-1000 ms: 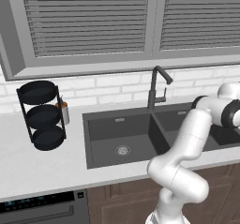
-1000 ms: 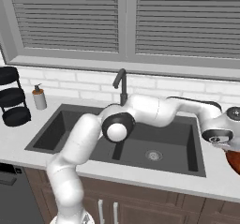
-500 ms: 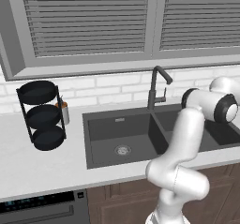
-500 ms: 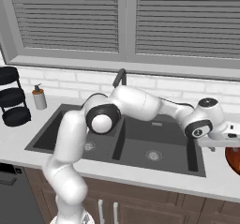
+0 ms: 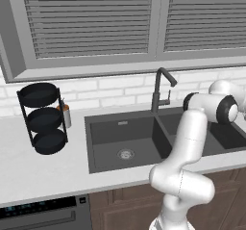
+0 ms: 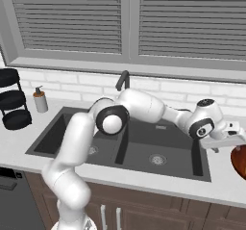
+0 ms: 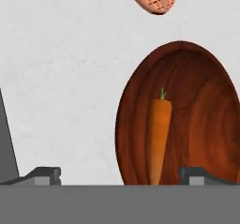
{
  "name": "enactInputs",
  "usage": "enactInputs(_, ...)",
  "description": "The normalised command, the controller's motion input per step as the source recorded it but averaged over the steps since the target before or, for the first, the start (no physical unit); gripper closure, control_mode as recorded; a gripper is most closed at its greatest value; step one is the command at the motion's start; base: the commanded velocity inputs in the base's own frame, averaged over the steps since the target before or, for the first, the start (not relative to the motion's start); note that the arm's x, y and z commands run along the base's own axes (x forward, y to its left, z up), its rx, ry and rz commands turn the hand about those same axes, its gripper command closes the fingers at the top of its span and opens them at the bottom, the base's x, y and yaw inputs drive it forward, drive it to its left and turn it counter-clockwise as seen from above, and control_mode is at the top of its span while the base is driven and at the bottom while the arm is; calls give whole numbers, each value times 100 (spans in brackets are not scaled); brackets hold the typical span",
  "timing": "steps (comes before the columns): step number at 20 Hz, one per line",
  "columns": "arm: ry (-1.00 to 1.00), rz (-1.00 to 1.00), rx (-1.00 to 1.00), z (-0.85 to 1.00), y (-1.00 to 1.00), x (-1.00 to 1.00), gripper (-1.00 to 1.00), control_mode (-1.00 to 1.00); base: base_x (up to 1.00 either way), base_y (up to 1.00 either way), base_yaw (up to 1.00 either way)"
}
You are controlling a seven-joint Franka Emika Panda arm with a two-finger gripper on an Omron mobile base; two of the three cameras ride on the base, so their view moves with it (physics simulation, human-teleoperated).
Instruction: Pick the carrot from the sink and place it in the bowl. Then pick the bowl and place it in the microwave. Then close the microwave door and press the start button.
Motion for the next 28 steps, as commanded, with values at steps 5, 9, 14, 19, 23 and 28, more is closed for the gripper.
enactInputs(5, 0, 8, 4, 0, -33, 0, -100, -100, 0, 0, 0)
enactInputs(9, 5, 0, 0, -9, -4, 0, -100, -100, 0, 0, 0)
enactInputs(14, 5, 0, 0, -13, 1, 3, -100, -100, 0, 0, 0)
enactInputs(19, 3, 0, 0, -15, 0, 10, -100, -100, 0, 0, 0)
enactInputs(23, 2, 0, 0, -23, 0, 8, -100, -100, 0, 0, 0)
enactInputs(28, 4, 1, 0, -15, -7, 3, -100, -100, 0, 0, 0)
